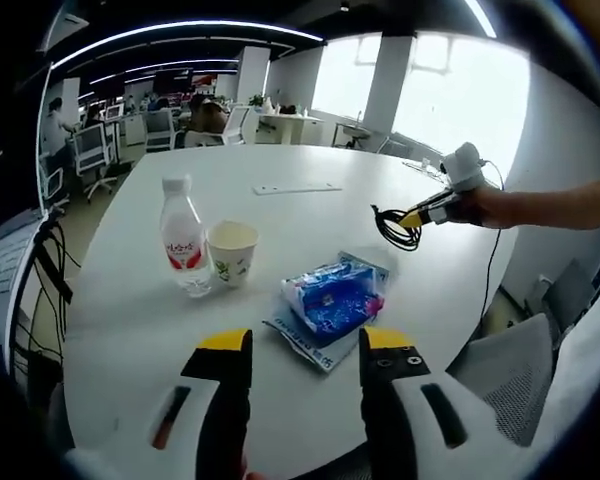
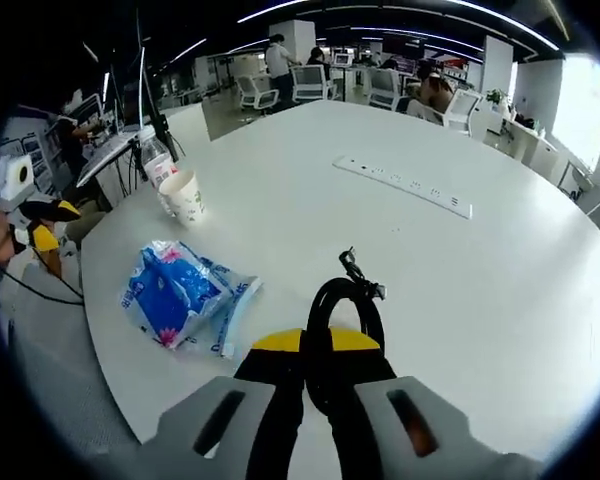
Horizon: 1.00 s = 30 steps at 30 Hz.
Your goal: Arrange the tabletop items into an orderly group along one side of the table until the central work area is clear of visible clutter.
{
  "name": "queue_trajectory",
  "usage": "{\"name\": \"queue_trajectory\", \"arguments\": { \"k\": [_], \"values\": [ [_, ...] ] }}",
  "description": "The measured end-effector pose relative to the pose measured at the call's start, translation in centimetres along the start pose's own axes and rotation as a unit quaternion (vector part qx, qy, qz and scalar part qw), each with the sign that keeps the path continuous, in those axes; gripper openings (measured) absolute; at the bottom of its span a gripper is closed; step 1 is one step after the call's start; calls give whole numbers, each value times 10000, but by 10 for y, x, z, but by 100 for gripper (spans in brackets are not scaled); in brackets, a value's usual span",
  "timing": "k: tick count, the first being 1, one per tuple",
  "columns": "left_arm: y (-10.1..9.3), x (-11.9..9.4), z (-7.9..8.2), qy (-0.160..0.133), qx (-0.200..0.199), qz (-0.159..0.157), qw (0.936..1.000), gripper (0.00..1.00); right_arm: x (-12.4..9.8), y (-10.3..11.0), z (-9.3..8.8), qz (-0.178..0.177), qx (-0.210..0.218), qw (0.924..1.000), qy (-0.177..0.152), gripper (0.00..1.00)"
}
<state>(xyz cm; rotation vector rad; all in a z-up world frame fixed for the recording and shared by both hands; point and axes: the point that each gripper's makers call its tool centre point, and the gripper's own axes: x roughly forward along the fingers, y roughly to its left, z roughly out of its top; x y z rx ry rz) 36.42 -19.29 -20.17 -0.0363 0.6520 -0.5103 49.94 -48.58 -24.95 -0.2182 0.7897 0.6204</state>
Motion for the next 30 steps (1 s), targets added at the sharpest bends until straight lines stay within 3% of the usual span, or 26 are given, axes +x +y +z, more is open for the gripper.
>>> {"name": "queue_trajectory", "arguments": {
  "k": [17,30],
  "values": [
    [-13,5,3,21,154,-140,9998,42,-37,-8,-39,-282,33,9995,125,4],
    [-20,9,0,62,141,-198,9997,42,-28,11,-61,-148,-18,9993,342,4]
  ]
}}
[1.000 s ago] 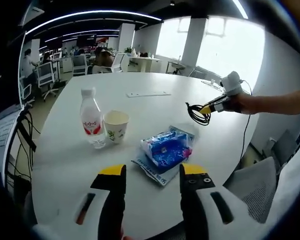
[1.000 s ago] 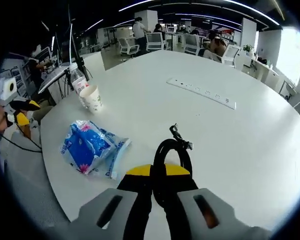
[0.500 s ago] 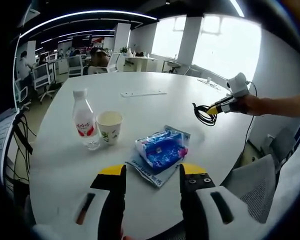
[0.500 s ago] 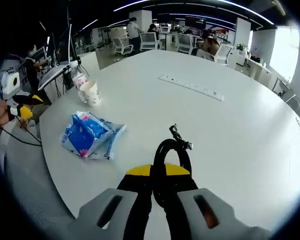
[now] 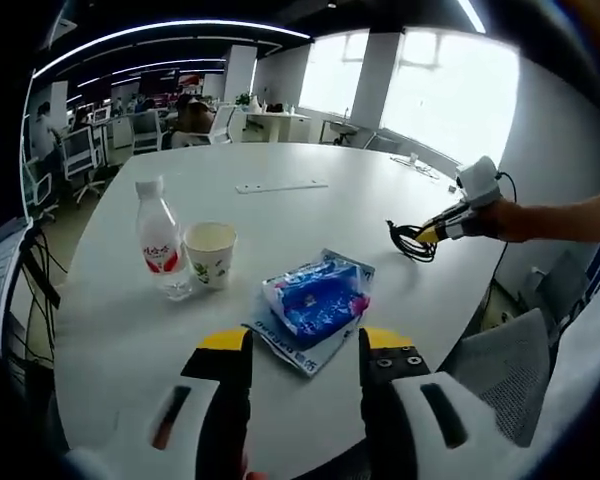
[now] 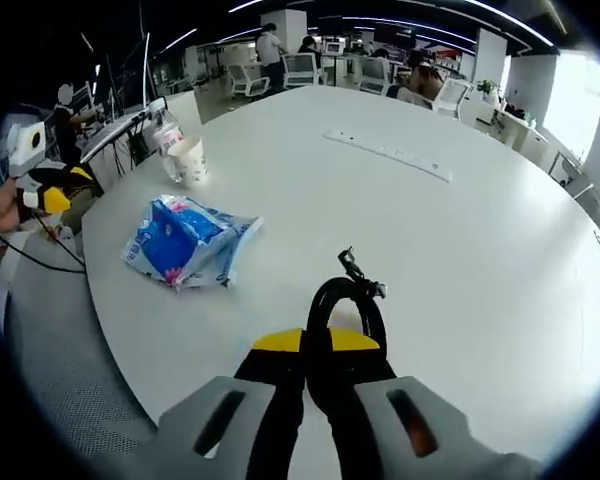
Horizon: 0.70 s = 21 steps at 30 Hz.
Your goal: Arrange the tabletop items into an orderly group along one side of the table until the central work area is clear of visible clutter.
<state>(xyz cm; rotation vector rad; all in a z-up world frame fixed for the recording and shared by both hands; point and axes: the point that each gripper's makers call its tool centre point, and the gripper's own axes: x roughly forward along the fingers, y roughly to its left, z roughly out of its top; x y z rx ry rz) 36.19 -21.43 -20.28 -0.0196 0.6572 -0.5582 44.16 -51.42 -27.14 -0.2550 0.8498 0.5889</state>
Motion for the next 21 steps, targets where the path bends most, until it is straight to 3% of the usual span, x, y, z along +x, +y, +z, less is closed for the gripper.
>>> {"name": "queue_trajectory", "arguments": {
  "k": [12,21],
  "values": [
    [8,-5,-5,10,-113,85,9999,41,25,36,10,366,-260,9989,95,4],
    [9,-5,-6,-6,-134,125,9998,41,49,64,1,679,-184,9970,310,3]
  ]
}}
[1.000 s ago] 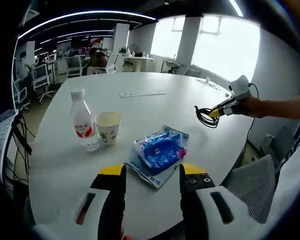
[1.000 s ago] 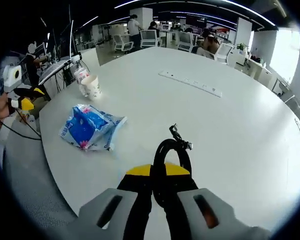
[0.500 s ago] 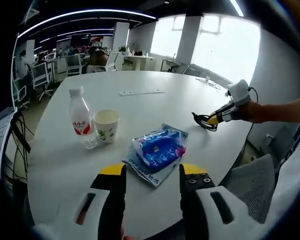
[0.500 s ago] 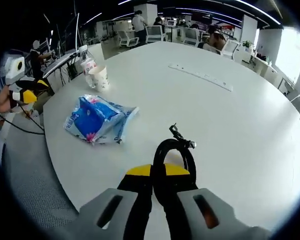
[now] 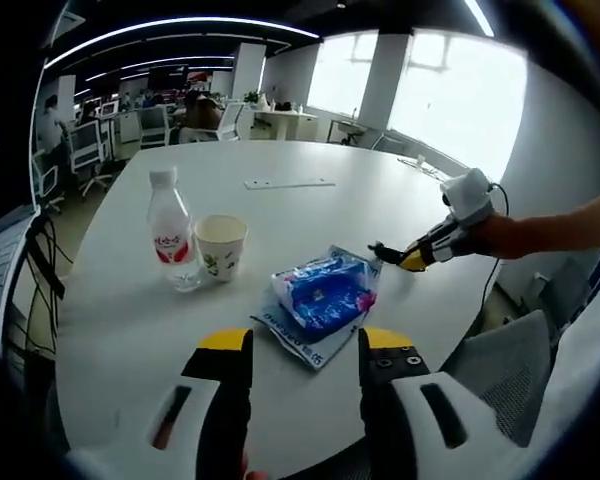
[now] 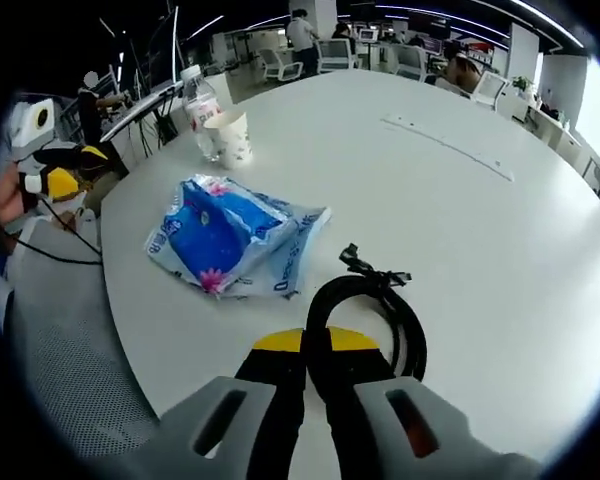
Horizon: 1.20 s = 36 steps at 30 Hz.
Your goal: Arrange the tabletop items into an orderly group along one side of the table until the central work area is clear of visible clutter.
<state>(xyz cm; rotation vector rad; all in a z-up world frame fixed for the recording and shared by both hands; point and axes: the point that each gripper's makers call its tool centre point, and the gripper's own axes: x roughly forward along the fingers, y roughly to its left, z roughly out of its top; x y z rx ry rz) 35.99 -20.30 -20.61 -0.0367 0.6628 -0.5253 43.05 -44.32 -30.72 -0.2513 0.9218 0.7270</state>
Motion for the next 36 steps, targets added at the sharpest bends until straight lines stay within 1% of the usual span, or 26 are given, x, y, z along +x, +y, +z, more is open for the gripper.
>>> {"name": "queue_trajectory", "arguments": {
  "k": [5,9,18,23,26,32,36],
  "values": [
    [3,-2,-2,4,-18,27,10000,41,5,3,-2,42,64,10000,61,4],
    [4,-2,-3,22,-14,30,10000,41,9,4,-7,156,11,9998,130,5],
    [5,-3,-1,4,-6,34,10000,42,9,5,-10,208,-21,9997,150,6],
    [7,-4,0,-1,-7,44,10000,41,9,10,-7,355,-52,9993,95,9],
    [6,-4,1,-14,-10,45,10000,42,8,10,-8,363,-158,9991,166,10],
    [6,-3,2,-32,0,44,10000,42,6,9,-7,360,-149,9991,139,11],
    [5,-3,3,-42,0,38,10000,42,0,10,-1,402,33,9992,-35,13]
  ]
}}
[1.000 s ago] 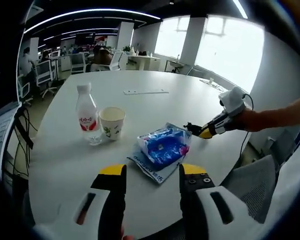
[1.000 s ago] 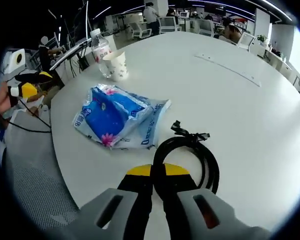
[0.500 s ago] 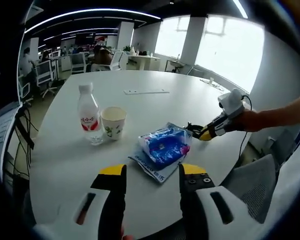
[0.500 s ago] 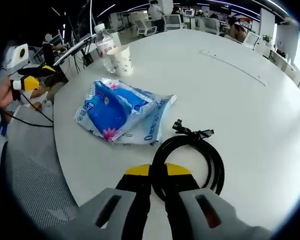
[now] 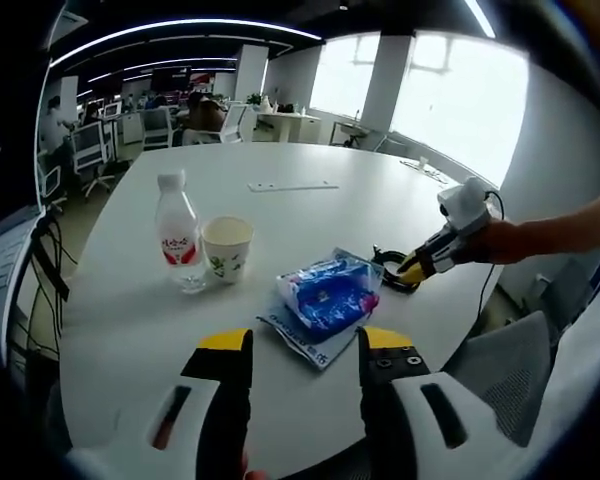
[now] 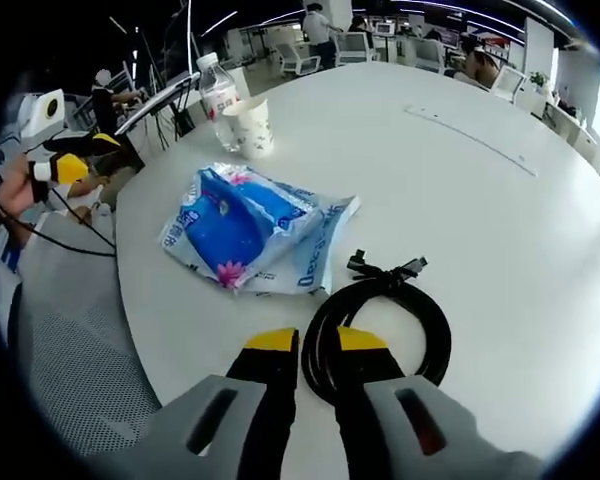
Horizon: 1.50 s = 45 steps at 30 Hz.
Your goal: Arrange the tabletop items into an orderly group along one side of the table until the central work area is clear of visible clutter.
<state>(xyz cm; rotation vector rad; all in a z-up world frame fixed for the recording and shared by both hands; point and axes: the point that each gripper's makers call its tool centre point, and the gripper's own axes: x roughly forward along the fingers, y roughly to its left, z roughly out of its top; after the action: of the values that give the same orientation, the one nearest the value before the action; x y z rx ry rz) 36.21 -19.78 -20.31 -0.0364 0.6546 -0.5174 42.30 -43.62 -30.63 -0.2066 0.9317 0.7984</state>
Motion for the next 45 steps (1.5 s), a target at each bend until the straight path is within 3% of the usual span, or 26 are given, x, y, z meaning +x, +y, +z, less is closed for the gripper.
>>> {"name": "queue_trajectory", "arguments": {
  "k": [11,22,30,36,45],
  "values": [
    [-6,5,5,-38,23,-95,9999,42,-18,-1,-5,-104,160,9998,-113,14],
    [-11,10,8,-50,29,-196,9998,42,-35,12,-8,-135,296,9991,-285,14],
    [-1,12,12,-112,-26,-163,9998,41,-45,26,-9,-147,420,9984,-346,14],
    [0,12,7,-44,-4,-181,9998,42,-48,29,-9,-208,637,9969,-417,15],
    [17,11,8,-93,-106,-74,9999,42,-55,44,4,-173,629,9968,-464,16]
  ]
}}
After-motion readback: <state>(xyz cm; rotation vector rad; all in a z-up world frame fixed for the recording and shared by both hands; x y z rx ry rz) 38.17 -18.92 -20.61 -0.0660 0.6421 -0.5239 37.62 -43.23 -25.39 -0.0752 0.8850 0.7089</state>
